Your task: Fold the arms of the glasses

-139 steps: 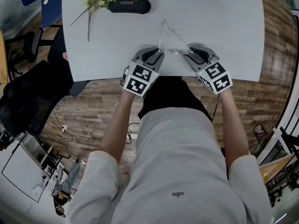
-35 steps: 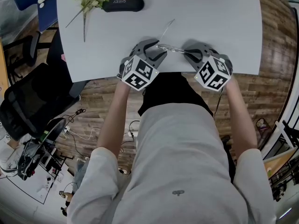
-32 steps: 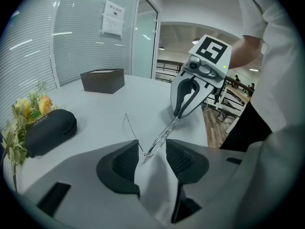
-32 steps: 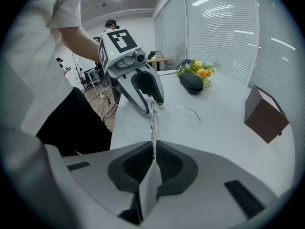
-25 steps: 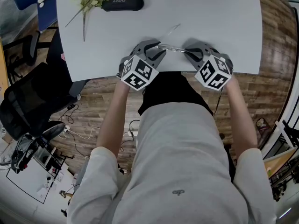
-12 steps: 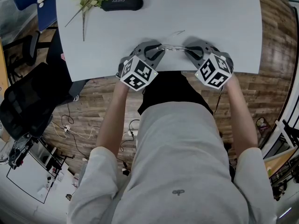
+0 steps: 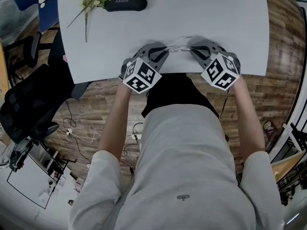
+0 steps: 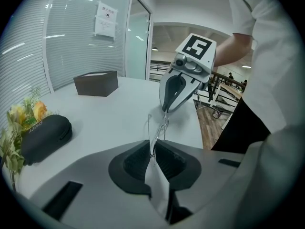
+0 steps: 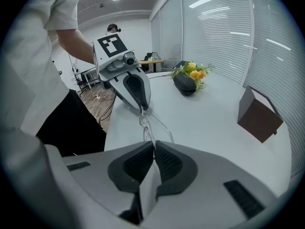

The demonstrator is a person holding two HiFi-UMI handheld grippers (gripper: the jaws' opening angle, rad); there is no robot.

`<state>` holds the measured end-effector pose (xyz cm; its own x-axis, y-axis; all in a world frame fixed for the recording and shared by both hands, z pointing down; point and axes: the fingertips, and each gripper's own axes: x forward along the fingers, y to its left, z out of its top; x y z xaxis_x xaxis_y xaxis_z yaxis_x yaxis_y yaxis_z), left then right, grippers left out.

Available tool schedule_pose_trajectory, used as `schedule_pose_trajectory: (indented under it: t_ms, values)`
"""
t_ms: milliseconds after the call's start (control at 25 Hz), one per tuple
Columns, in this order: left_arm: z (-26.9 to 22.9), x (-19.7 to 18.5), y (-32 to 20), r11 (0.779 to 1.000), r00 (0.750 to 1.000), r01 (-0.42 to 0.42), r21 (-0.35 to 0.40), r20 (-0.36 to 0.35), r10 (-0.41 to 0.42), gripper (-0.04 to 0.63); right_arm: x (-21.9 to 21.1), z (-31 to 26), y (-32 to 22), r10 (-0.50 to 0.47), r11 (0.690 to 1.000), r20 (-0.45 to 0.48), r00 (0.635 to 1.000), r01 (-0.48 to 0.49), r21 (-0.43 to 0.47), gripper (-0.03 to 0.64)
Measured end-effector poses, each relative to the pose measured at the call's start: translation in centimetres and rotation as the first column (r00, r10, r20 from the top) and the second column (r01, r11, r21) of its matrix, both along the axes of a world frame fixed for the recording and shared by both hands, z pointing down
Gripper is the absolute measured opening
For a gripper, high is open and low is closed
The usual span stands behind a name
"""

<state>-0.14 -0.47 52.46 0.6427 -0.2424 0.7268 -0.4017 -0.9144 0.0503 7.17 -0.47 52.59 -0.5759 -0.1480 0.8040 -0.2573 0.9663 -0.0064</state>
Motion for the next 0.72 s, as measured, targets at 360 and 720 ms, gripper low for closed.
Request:
schedule_pose_trajectory:
  t_ms: [360,720]
  values:
    - [-0.05,-0.08,-0.18,1.0,1.0,0.001,0.0,-0.004,-0.001,0.044,-0.08,-0.18,-0.25,0.01,1.0,0.009,1.0,-0.01,-0.002,0.018]
    - [0.25,-0.46,-0.63,1.0,1.0,0.017,-0.018,-0.013,-0.017,0.041,-0.43,-0.03,-0.89,0.022,1.0,0.012,1.0,-0.022,-0.012,0.018]
